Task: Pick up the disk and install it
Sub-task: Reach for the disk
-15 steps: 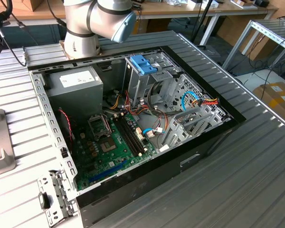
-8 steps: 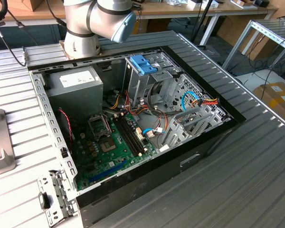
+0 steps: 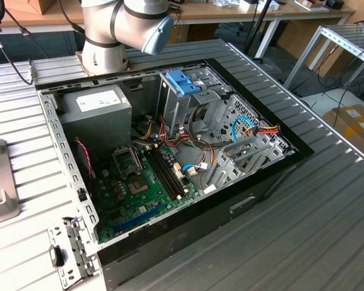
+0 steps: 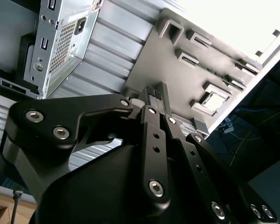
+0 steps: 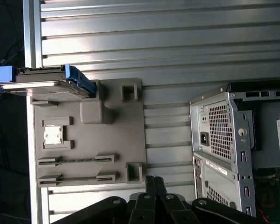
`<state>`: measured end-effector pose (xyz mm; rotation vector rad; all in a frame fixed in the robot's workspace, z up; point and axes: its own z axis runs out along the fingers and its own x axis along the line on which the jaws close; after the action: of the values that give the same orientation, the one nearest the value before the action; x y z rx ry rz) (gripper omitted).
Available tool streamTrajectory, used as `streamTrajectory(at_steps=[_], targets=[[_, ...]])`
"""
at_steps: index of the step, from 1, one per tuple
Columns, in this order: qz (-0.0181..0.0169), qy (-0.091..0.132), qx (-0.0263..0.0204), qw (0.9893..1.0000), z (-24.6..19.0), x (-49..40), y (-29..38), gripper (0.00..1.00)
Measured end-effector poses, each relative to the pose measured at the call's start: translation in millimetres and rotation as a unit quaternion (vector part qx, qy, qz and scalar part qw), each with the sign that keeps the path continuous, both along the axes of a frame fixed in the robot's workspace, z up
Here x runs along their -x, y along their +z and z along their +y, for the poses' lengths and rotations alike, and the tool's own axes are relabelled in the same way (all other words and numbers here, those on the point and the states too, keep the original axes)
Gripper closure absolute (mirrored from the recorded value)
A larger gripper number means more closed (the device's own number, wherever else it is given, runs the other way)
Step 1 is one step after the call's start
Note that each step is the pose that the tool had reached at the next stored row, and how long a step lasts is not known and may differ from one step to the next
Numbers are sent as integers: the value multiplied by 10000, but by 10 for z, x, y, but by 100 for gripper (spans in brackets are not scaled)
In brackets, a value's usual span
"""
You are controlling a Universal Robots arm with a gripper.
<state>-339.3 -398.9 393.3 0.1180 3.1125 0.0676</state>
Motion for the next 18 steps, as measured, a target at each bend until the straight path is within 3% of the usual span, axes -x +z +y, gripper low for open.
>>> streamTrajectory(at_steps=[18], targets=[[0,0,0,10000,0,123,0,90]])
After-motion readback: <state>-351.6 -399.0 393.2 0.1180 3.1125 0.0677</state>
